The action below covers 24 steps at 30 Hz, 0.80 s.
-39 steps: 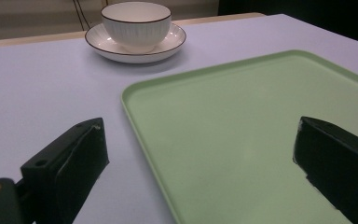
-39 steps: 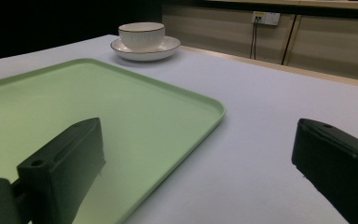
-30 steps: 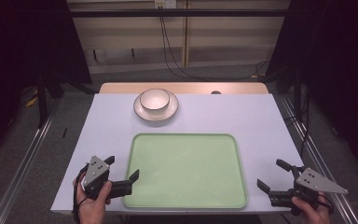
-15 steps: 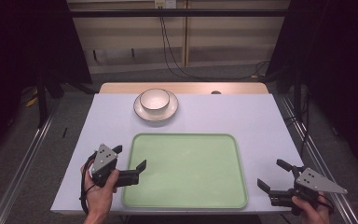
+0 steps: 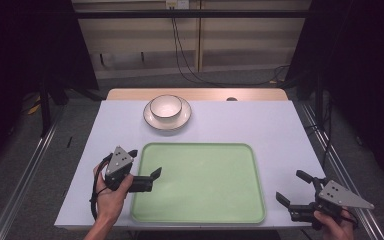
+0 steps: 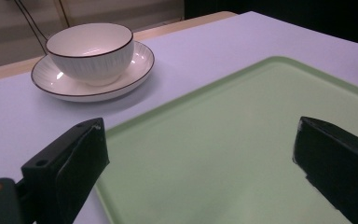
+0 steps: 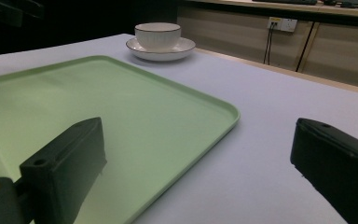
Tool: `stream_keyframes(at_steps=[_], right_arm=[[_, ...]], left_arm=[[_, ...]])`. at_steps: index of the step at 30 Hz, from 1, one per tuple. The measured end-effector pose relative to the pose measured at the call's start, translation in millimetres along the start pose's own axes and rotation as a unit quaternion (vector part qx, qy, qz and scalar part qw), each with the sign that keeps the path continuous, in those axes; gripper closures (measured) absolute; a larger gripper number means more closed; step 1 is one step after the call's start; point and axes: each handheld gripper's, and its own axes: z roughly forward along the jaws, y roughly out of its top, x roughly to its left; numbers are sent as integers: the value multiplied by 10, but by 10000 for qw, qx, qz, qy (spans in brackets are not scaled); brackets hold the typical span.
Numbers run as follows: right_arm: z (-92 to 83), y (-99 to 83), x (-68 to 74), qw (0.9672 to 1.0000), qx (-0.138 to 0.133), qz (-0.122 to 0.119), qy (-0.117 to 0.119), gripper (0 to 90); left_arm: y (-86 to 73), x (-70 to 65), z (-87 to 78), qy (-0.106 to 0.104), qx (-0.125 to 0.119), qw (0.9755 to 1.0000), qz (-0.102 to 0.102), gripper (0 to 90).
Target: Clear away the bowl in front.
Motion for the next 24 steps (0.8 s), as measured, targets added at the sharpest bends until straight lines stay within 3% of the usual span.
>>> stream_keyframes(at_steps=[11, 12, 14, 17, 22, 24], right_arm=[[19, -3, 9, 10000, -18, 43, 7, 26], [13, 2, 4, 9999, -77, -2, 94, 26], [7, 3, 8, 9999, -61, 0, 86, 26], [4, 2, 3, 9999, -99, -22, 57, 26], [0, 0, -1, 9999, -93, -10, 58, 26], [0, 0, 0, 9999, -93, -7, 60, 26]], left_arm=[[154, 114, 149, 7, 1, 10000, 2, 34], [167, 132, 171, 2, -15, 10000, 0, 34], [179, 158, 199, -1, -1, 10000, -24, 34], [186, 217, 237, 37, -14, 9997, -244, 34], [243, 300, 293, 85, 93, 9998, -155, 40], [259, 307, 316, 122, 31, 9996, -245, 41]])
